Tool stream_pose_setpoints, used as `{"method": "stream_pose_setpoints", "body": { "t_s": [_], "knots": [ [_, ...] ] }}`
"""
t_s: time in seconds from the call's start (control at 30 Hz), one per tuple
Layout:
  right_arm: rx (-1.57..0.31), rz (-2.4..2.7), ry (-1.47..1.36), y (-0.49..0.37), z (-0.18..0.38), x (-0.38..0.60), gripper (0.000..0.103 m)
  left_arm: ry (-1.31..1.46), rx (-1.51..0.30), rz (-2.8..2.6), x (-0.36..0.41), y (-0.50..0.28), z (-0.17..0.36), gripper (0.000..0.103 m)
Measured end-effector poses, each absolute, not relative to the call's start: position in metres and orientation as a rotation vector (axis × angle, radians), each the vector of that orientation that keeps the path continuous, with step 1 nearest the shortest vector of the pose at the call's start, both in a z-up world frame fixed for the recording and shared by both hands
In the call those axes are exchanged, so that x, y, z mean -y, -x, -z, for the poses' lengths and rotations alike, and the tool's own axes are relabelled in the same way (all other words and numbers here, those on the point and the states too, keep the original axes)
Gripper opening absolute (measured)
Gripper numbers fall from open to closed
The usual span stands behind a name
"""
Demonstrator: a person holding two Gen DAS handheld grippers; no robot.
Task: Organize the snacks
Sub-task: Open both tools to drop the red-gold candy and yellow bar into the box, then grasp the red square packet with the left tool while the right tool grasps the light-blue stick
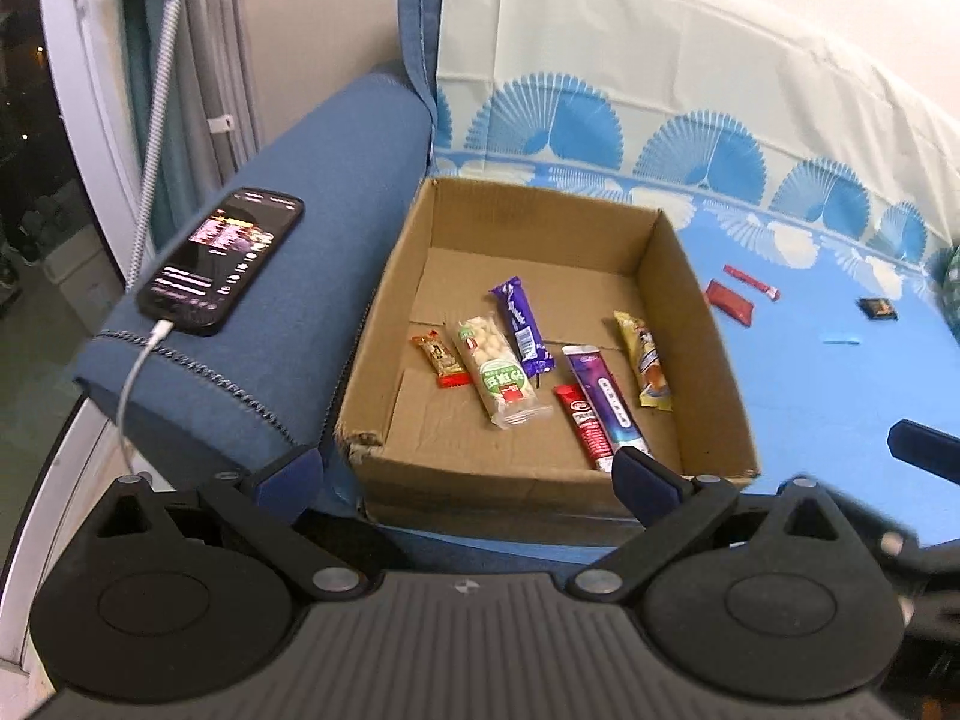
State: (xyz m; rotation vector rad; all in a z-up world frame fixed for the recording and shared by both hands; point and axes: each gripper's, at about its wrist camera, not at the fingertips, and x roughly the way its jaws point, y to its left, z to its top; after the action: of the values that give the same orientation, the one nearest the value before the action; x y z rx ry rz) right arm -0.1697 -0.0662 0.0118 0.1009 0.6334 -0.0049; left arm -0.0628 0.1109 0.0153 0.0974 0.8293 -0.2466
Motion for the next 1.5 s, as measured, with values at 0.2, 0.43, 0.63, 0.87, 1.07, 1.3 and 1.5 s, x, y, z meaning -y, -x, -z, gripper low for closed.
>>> {"method": "stream_pose_setpoints", "body": {
  "t_s": [0.2,0.43,0.63,0.87,1.07,1.3,1.5],
  "knots": [
    [-0.556,-0.005,-0.068,0.202,-0.029,0.061,0.100,-0.098,-0.768,0.262,-0.112,0.092,-0.033,0.103],
    [-0.510,0.004,-0.105,0.227,-0.038,0.061,0.101,-0.106,-0.700,0.273,-0.113,0.121,-0.051,0.103],
    [-0.471,0.007,-0.106,0.241,-0.044,0.060,0.102,-0.105,-0.667,0.275,-0.113,0.135,-0.059,0.103],
    [-0.453,0.010,-0.116,0.250,-0.045,0.063,0.102,-0.113,-0.655,0.280,-0.110,0.141,-0.062,0.103],
    [-0.457,0.014,-0.141,0.249,-0.042,0.069,0.102,-0.132,-0.663,0.282,-0.104,0.141,-0.060,0.103],
    [-0.474,0.045,-0.194,0.243,-0.034,0.086,0.102,-0.168,-0.689,0.290,-0.089,0.131,-0.054,0.103],
    [-0.499,0.084,-0.235,0.235,-0.021,0.108,0.102,-0.184,-0.749,0.303,-0.066,0.113,-0.047,0.103]
  ]
}}
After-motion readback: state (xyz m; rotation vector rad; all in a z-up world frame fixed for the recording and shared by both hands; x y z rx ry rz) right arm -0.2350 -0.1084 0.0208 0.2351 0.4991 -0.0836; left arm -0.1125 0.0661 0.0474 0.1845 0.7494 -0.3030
